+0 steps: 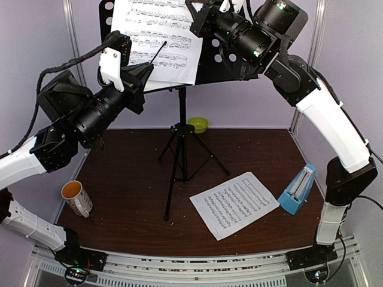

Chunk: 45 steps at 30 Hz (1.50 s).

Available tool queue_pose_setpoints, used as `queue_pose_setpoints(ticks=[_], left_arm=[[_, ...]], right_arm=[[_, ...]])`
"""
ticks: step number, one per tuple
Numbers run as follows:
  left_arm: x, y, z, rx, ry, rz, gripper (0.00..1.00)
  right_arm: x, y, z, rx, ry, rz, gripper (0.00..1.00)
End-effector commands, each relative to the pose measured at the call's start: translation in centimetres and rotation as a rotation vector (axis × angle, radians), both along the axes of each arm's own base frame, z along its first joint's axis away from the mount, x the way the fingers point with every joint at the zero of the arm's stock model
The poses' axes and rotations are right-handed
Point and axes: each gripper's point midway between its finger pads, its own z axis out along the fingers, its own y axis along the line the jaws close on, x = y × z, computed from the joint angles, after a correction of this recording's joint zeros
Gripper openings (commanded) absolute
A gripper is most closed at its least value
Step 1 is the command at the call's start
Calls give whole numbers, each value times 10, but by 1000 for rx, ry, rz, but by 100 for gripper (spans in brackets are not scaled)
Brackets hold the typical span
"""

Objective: Set up the instrument practice props

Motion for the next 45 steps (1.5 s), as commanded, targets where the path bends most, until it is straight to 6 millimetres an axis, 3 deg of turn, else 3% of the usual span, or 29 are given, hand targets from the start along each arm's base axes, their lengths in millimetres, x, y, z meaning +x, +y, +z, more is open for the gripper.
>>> queue_pose_setpoints(ticks=[1,4,9,19,29,39,45], left_arm=[[-9,-1,10,-22,-51,-47,0],[-10,0,11,-24,-50,-46,0],[-10,2,10,-24,-48,-43,0],[-6,4,8,-32,-26,-22,0],[-7,3,12,-35,-18,-33,33],[-17,3,21,-25,-23,-96,60],[-36,6,21,-7,2,-205,74]], right_arm=[[-15,14,3,-35,-74,72,0],[-14,16,0,-50,-81,65,2],[-13,18,-1,-38,-72,74,27],[-12,19,-4,-43,-60,66,47],[-3,2,0,-21,-30,-21,73],[-4,-11,2,-18,-16,-50,81],[-11,-30,5,-20,-1,-55,85]])
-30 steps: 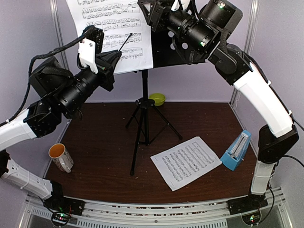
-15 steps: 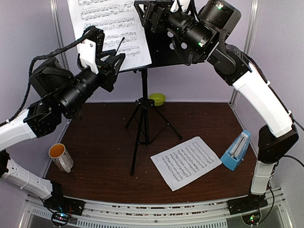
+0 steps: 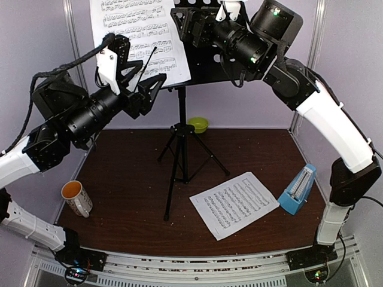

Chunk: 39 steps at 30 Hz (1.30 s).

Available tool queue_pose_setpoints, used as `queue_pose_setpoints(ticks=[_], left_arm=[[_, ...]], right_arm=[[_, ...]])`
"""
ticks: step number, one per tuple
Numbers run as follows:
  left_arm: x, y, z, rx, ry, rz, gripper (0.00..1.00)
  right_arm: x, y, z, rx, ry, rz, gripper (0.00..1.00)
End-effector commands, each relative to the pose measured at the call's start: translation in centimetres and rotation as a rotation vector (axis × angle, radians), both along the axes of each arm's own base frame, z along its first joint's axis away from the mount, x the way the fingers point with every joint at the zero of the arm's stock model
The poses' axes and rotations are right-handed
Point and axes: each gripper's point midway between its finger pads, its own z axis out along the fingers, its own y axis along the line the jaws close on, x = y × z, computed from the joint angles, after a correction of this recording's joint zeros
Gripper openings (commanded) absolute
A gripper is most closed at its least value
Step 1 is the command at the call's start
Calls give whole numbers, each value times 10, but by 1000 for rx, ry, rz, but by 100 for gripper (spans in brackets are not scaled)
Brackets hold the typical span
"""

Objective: Set up the instrument practice props

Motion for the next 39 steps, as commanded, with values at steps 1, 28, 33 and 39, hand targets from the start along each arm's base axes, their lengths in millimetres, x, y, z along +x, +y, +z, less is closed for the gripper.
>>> queue_pose_setpoints(ticks=[1,28,33,39], left_arm=[[-25,16,21,-36,9,-111,75],[-10,12,-247,201,581,-59,67],[18,1,-279,197,671,-14,71],[32,-24,-315,229,731,-27,76]], right_arm=[[-17,-38,25,51,-9,-12,86],[1,-154,-184,-163,471,-8,88],[3,-151,-223,-191,538,2,86],[6,-148,-252,-225,591,-1,85]])
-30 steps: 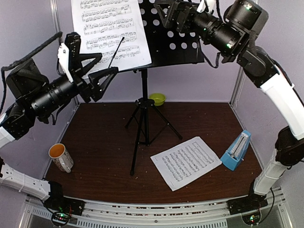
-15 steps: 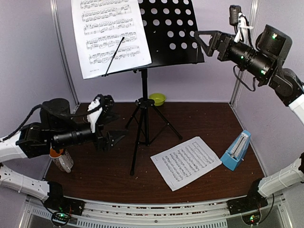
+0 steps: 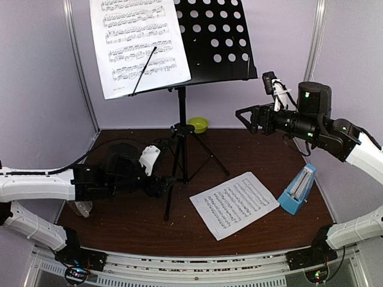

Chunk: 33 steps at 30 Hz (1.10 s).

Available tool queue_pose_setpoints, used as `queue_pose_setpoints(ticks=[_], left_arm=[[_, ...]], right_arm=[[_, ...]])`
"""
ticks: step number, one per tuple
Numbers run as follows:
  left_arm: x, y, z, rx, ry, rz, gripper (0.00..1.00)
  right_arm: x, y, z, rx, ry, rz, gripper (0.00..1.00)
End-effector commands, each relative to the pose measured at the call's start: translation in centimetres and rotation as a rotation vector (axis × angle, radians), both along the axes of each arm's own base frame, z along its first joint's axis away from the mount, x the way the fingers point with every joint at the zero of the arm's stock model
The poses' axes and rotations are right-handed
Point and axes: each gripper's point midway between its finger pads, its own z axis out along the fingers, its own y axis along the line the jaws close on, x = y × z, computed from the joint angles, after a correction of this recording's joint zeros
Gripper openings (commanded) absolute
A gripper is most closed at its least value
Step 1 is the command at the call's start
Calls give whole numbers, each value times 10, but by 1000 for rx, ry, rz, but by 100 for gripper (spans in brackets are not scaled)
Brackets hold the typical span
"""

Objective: Set up the instrument practice props

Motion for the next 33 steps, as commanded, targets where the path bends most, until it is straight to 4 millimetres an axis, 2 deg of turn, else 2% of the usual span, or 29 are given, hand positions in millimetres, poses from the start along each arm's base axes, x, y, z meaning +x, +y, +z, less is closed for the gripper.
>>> queue_pose_setpoints(ticks=[1,8,14,25,33], left_arm=[[15,-21,-4,-88,26,17,76],[44,-11,-38,-20,78,112,71],[58,2,-59,43,109,141,66],[86,23,-66,94,104,182,58],[101,44,-65,113,92,226,58]], right_arm=[[-5,-3,-1,30,10,9,84],[-8,-9,-20,11,40,-7,84],[-9,-15,-35,-5,67,-27,83],[-14,-20,-80,-74,154,-38,79],[-23,-17,-129,-156,240,-5,76]])
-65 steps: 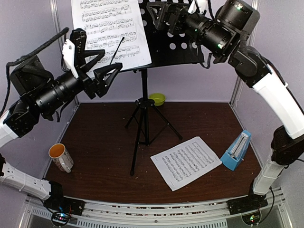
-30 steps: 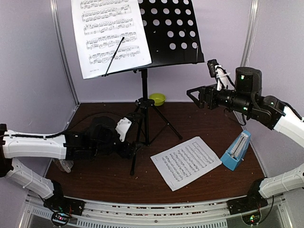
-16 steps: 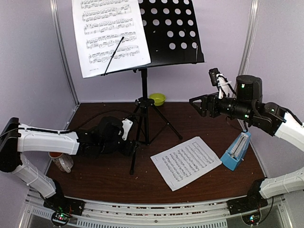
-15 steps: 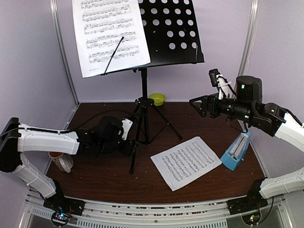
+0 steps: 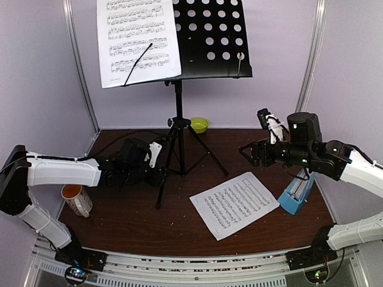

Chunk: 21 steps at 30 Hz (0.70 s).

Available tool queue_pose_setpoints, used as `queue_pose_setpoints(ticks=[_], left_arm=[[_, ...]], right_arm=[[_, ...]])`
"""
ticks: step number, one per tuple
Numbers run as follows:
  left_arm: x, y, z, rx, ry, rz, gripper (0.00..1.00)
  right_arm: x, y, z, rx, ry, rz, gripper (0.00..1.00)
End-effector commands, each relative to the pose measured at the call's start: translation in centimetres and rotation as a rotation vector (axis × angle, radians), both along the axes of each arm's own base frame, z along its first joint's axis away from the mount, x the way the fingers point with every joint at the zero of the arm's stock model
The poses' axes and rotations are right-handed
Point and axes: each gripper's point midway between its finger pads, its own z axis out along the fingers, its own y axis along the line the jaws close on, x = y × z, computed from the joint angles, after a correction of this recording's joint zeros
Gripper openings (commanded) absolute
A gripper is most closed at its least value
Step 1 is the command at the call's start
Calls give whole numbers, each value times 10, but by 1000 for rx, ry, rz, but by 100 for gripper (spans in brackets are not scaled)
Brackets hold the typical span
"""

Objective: Set up the instrument practice props

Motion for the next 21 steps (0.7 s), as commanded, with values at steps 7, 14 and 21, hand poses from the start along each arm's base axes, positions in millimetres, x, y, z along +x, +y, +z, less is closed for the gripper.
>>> queue_pose_setpoints(ticks=[7,14,21], left_arm=[[18,25,11,34,-60,52,59],[5,38,20,34,-99,38,62],[-16,21,57,-24,-188,-94,69]], right_arm=[[-17,6,-62,-122,117,69,75],[-28,11,-104,-196,202,122,73],[-33,18,-140,-282,296,184,70]])
